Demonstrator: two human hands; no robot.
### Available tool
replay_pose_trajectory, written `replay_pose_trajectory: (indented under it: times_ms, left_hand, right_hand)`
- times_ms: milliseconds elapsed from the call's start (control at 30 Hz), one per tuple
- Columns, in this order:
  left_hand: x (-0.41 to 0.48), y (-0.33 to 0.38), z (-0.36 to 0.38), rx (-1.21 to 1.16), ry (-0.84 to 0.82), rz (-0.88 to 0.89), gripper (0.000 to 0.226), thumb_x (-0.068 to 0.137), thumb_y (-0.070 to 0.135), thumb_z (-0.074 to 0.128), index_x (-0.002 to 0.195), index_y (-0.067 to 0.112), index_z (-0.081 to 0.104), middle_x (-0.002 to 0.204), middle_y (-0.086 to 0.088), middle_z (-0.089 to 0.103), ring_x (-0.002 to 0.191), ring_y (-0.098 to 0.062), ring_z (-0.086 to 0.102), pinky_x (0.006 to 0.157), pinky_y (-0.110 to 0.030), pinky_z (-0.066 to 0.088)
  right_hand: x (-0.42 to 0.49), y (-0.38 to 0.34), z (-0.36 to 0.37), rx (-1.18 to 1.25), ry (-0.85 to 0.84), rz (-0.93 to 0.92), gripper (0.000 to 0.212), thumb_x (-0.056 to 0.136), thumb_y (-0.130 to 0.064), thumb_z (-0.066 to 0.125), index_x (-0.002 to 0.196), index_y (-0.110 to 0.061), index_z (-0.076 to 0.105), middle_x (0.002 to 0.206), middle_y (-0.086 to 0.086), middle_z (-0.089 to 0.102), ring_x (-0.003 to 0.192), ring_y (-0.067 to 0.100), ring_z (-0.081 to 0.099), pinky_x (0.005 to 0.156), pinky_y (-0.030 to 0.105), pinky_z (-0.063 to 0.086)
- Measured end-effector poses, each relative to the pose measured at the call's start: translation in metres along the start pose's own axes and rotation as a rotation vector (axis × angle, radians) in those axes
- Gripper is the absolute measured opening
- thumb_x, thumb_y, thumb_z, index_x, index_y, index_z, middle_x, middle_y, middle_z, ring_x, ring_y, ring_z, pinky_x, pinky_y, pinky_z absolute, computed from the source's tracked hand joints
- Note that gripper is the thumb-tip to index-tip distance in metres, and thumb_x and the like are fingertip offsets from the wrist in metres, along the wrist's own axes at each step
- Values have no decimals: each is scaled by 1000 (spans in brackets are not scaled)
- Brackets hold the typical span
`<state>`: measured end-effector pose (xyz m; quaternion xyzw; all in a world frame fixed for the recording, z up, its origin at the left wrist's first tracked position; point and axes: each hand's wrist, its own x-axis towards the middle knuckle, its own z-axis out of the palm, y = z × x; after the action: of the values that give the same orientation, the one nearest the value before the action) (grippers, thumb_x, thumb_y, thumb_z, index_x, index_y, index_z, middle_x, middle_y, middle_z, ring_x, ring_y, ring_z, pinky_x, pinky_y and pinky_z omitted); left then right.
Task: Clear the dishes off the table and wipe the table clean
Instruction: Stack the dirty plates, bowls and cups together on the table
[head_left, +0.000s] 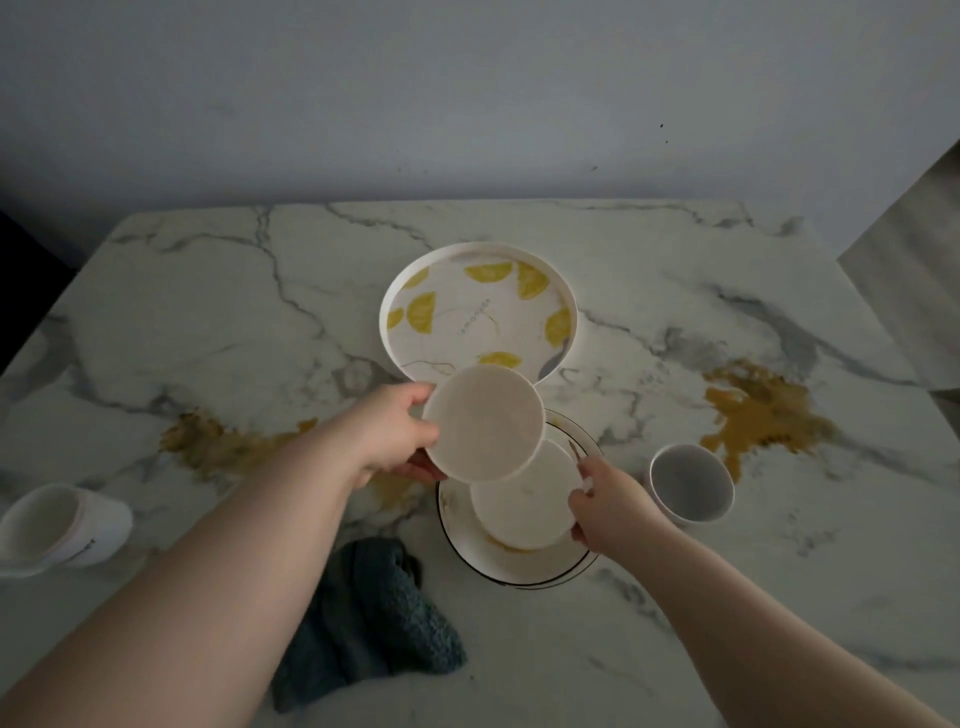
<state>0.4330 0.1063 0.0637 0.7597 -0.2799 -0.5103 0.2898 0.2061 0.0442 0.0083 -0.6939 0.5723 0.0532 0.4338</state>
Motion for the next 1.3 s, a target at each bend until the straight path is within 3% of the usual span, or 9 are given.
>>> replay_pose_trajectory:
  times_ms: [133,300,400,533,700,833,933,1033,1300]
  left_hand:
    - [1,-14,25,81,-70,13,48,91,-4,50,130,22,54,103,-16,66,78,-31,72,59,-37,60]
    - [7,-25,38,189,-81,5,43,88,-2,50,121,24,60,99,-11,66,76,-32,72,64,-45,61]
    - [10,-27,43,267,-57,26,55,87,1,52,135,28,51,105,-10,66,70,-26,73,64,-43,61]
    - [7,-21,51,355,-21,71,65,89,0,48,145,31,38,101,-9,65,62,-21,72,65,-39,61]
    - [4,-22,55,497,49,98,59,94,11,49,145,36,36,75,2,67,56,-13,69,64,-31,60]
    - [9,-36,48,521,241,154,42,98,42,45,138,30,48,115,1,68,92,-17,67,80,-30,52]
    - [21,-57,41,590,328,40,39,101,35,40,135,19,51,130,-6,60,117,-26,57,93,-35,46]
    - [28,-66,47,665,221,-43,37,99,30,46,133,14,51,131,-9,58,117,-29,55,93,-34,46]
    - [50,-74,51,670,161,-113,35,91,32,61,121,14,58,120,-9,62,108,-29,59,92,-39,49]
  right_hand:
    - [11,3,10,21,12,-20,22,86,-17,42,104,-15,54,86,11,67,81,35,66,75,48,57]
    - [9,5,9,117,46,-31,27,88,-17,45,109,-24,61,65,5,65,56,24,58,66,41,58]
    - [4,10,5,252,61,24,23,92,-17,45,110,-28,55,72,13,70,50,22,59,60,40,58]
    - [-8,21,-7,238,140,67,9,91,-24,50,94,-18,57,68,8,70,53,19,61,55,35,56]
    - [-22,37,-8,154,42,167,20,86,-19,47,83,-3,59,67,15,70,48,21,58,54,36,56]
    - [-22,44,0,97,-115,296,27,91,-26,42,86,-3,56,65,13,66,46,22,57,51,28,51]
    - [-15,47,11,157,-132,327,23,92,-20,38,103,-4,51,69,15,68,46,23,59,49,26,50]
    - [-12,44,20,266,-82,289,10,95,-19,42,93,-11,48,73,17,68,52,24,61,54,31,55]
    - [-8,45,26,249,-9,216,18,92,-17,46,88,-5,59,64,14,67,52,24,60,60,38,57]
